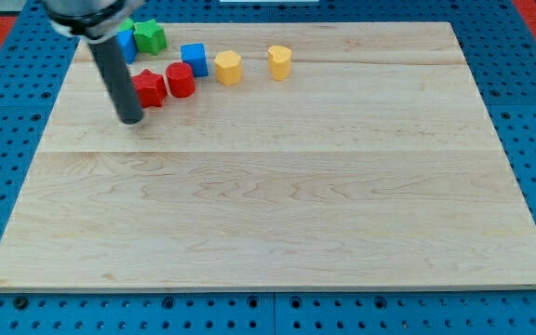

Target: Nudge the red star up a bit

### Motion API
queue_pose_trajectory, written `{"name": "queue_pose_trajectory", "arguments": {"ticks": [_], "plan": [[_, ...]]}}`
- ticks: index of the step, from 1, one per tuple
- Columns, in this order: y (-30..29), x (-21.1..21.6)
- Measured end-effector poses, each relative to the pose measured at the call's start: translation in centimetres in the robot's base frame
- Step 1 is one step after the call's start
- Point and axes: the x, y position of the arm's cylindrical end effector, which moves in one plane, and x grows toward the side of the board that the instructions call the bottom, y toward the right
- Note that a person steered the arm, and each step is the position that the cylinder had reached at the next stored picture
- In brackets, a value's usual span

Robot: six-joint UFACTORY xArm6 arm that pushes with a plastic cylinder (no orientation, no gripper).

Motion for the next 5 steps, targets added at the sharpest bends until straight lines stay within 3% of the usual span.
{"name": "queue_pose_trajectory", "arguments": {"ticks": [5], "plan": [[3.8, -5.2]]}}
